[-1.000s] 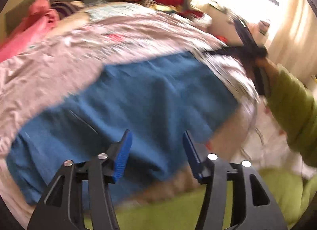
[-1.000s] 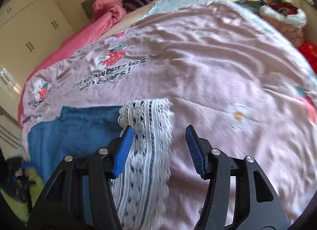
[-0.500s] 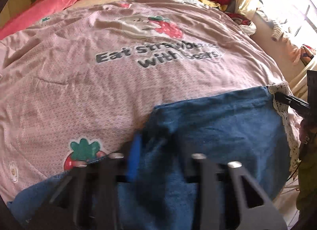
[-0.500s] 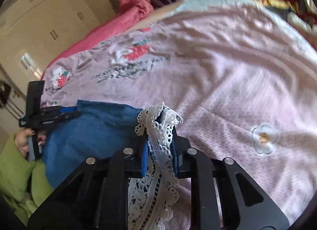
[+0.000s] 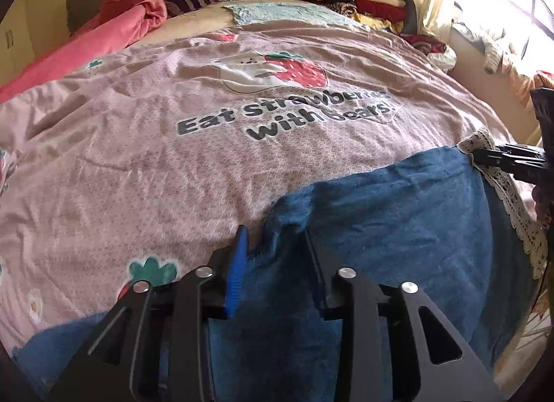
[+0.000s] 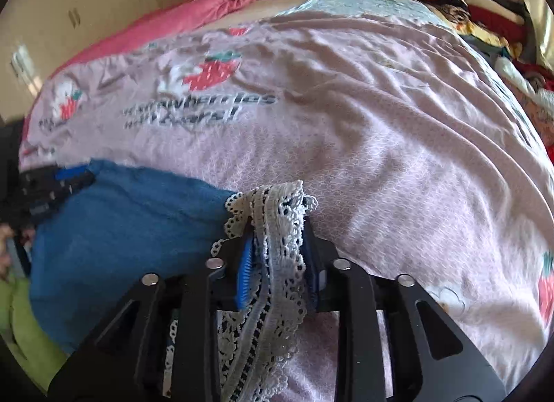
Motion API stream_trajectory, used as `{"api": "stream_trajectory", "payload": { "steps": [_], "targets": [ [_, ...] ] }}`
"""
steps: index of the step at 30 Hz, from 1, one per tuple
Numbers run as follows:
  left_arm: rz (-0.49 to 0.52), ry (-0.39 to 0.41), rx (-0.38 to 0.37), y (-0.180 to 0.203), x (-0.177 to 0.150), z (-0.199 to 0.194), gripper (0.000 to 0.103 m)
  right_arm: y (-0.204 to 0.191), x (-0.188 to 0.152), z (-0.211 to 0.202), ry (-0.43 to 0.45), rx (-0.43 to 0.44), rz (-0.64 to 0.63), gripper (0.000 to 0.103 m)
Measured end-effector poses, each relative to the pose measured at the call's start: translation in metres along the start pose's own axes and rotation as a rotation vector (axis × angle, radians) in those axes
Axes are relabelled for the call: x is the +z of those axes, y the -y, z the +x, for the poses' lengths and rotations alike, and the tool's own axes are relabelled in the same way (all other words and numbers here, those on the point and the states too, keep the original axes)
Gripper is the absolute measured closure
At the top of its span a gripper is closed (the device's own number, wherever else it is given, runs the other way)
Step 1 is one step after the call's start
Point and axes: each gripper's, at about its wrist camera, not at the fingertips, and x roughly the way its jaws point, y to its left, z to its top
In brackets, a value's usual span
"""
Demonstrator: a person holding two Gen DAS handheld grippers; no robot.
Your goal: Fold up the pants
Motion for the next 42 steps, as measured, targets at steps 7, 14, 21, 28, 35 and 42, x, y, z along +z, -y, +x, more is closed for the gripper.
{"api": "stream_trajectory", "payload": {
  "steps": [7,14,21,28,35,42],
  "targets": [
    [-0.087,0.179,0.036,-0.017,-0.025,-0.086,0.049,0.005,-0.039,-0.093,0.142,0.066,0.094,0.065],
    [-0.169,0.147,0.001,-0.047,-0.082,-0.135,0.043,-0.007,-0.104,-0.105,0.061,0.142,0.124,0.064],
    [-0.219,0.039,0.02,-0.071,-0.114,-0.128,0.043,-0.007,-0.123,-0.068,-0.023,0.153,0.152,0.062],
    [-0.251,-0.015,0.084,-0.083,-0.121,-0.109,0.042,-0.029,-0.122,-0.075,-0.025,0.123,0.063,0.094],
    [-0.271,-0.01,0.084,-0.092,-0.122,-0.111,0.042,-0.02,-0.127,-0.082,-0.079,-0.006,0.092,0.094],
    [-0.282,-0.007,0.057,-0.096,-0.125,-0.11,0.042,-0.015,-0.13,-0.082,-0.064,0.001,0.127,0.082]
  ]
}}
